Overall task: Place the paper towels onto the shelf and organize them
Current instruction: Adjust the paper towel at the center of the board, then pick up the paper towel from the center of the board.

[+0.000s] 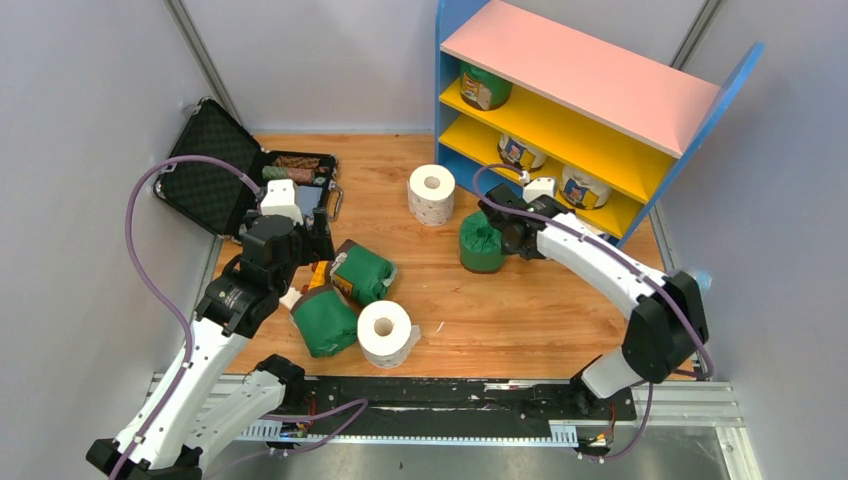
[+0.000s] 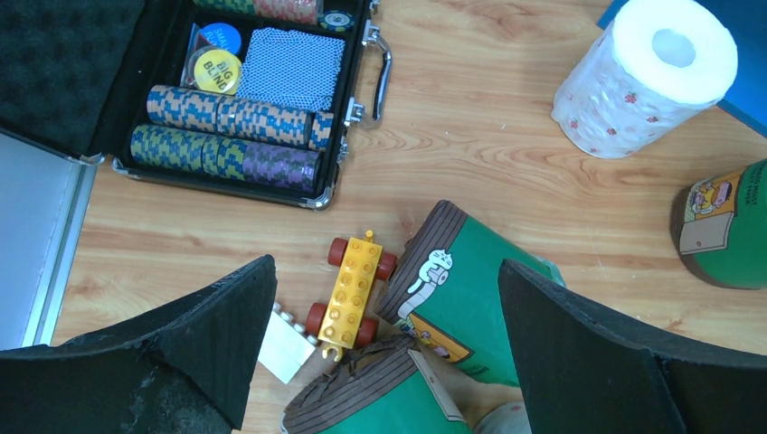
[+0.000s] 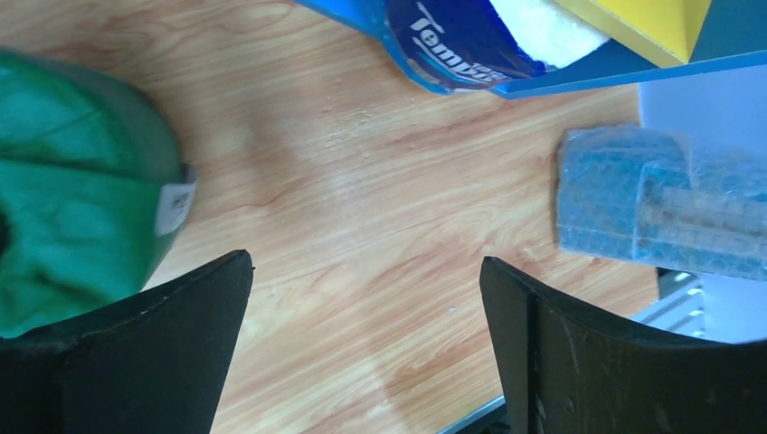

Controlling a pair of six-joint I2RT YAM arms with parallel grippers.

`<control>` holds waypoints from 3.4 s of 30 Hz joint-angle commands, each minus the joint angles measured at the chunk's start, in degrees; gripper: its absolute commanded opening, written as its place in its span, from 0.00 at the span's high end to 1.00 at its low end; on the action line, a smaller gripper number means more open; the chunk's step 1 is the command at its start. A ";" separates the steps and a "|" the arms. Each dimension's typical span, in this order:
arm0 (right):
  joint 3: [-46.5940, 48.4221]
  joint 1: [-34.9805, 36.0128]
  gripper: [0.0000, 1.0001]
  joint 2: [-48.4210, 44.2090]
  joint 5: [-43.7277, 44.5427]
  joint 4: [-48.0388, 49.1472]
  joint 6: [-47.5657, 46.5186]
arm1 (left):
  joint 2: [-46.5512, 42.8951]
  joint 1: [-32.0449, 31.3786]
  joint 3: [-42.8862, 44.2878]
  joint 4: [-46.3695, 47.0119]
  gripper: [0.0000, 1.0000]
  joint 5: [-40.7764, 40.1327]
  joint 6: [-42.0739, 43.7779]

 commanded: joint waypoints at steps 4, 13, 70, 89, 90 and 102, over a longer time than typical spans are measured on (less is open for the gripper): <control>3.57 7.44 0.00 -7.78 -7.90 7.10 -6.74 | 0.07 0.29 -0.12 1.58 0.00 -0.38 0.68; 10.19 14.64 0.00 1.49 -8.69 12.03 -10.23 | 0.34 0.27 -0.11 1.56 0.00 -0.34 0.68; 0.99 2.84 0.13 -10.40 -29.26 22.97 -25.47 | 0.24 0.27 -0.11 1.47 0.00 -0.82 0.68; 0.56 -1.95 0.30 -0.37 -32.99 26.48 -28.27 | 0.25 0.27 -0.11 1.56 0.00 -0.38 0.57; 0.50 -2.11 0.31 0.05 -33.13 26.62 -28.40 | 0.21 0.27 -0.11 1.56 0.00 -0.38 0.58; -0.25 -2.35 0.36 4.32 -35.57 28.08 -30.16 | 0.26 0.27 -0.11 1.56 0.00 -0.42 0.64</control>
